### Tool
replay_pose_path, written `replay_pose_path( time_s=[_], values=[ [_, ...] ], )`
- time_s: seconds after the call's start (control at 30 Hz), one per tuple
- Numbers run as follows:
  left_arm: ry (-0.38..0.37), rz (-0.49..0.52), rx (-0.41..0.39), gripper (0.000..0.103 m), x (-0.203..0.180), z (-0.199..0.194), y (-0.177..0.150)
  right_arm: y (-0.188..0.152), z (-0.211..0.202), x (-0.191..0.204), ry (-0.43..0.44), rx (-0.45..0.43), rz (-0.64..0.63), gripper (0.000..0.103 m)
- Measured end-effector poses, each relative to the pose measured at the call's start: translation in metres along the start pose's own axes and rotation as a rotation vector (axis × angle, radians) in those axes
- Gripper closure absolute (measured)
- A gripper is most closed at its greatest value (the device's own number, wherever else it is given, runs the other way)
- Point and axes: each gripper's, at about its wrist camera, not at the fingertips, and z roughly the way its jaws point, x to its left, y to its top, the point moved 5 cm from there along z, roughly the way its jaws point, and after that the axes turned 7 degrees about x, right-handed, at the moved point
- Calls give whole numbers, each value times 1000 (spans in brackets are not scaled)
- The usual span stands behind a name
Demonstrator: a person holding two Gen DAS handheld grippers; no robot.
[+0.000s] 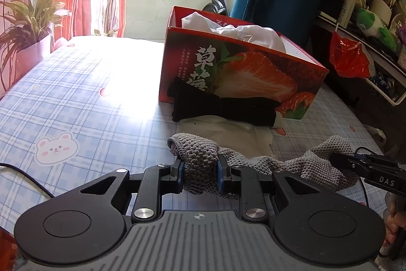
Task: Organize soft objects
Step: 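Lift the grey towel with both grippers and carry it over the red box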
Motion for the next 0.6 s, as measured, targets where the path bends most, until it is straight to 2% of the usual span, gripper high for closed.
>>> replay_pose_path(
  time_s=[0.17,0.3,0.6],
  values=[
    [2,33,-19,77,-3,-3,9,7,-4,0,-1,-23,-7,89],
    [-2,58,-49,77,-7,-10,31,28,-8,0,-8,-47,-38,89],
    [1,119,-134,77,-17,-21,114,121,-13,4,-31,-125,-175,89]
  ],
)
